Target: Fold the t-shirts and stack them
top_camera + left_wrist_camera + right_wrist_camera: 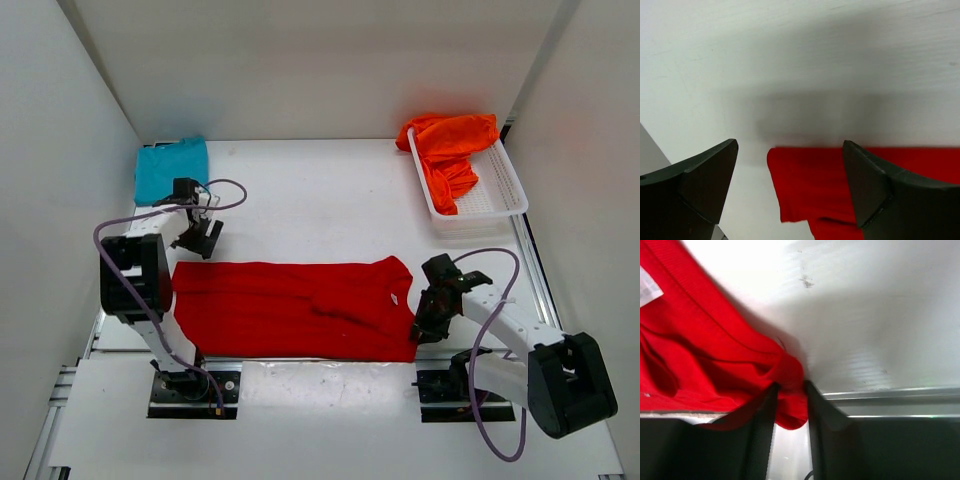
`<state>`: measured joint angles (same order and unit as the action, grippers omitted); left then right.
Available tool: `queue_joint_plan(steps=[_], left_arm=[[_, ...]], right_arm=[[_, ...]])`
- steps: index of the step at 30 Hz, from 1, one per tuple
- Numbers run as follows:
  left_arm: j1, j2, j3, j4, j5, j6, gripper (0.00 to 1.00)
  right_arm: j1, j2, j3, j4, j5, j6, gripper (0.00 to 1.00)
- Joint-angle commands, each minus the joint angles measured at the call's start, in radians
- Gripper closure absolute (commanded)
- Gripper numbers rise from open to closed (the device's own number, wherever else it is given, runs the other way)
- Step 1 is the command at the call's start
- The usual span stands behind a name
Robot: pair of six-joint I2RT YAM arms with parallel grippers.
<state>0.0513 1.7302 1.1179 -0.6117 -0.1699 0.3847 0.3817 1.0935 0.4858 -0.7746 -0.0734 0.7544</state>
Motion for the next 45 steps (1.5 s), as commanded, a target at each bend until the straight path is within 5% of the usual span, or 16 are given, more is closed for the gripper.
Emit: queue_joint_plan(steps=[1,6,9,14,25,27,31,35,40,45], left_arm=[[0.022,0.060,0.009,0.049,-0.065,0.016,0.08],[0.042,0.072,-0.003,0.043,-0.059,0.036,0.51],[0.051,0.052,-0.024,0.050,-0.055,0.052,0.68],[0.097,0.025,-0.058,0.043,-0.059,0.063,0.67],[0.216,0.015,0.008,-0.043,-0.042,0.075,0.61],[0.194,0.025,0.025,-0.075,-0.023,0.072,0.58],[0.142,0.038,0.053,-0.132,0.013,0.059,0.50],[0.098,0.052,0.079,-0.184,0.059,0.019,0.45],[0.067,0.017,0.056,-0.201,0.087,-0.030,0.43],[0.090,-0.084,0.000,-0.210,0.119,-0.046,0.41]], right_arm=[[-0.023,0.035,-0.018,0.072,-0.023,-0.026,0.71],[-0.079,0.084,0.026,0.141,-0.045,-0.082,1.00],[-0.095,0.176,0.097,0.165,-0.058,-0.150,1.00],[-0.095,0.391,0.292,0.189,-0.046,-0.266,1.00],[-0.115,1.115,1.348,0.083,0.098,-0.500,1.00],[-0.125,1.218,1.522,0.075,0.098,-0.504,0.94],[-0.139,1.316,1.776,0.156,0.040,-0.550,0.62],[-0.161,1.251,1.783,0.152,0.073,-0.567,0.42],[-0.176,1.027,1.569,0.147,0.030,-0.559,0.41],[-0.068,0.638,1.154,0.224,0.119,-0.593,0.40]])
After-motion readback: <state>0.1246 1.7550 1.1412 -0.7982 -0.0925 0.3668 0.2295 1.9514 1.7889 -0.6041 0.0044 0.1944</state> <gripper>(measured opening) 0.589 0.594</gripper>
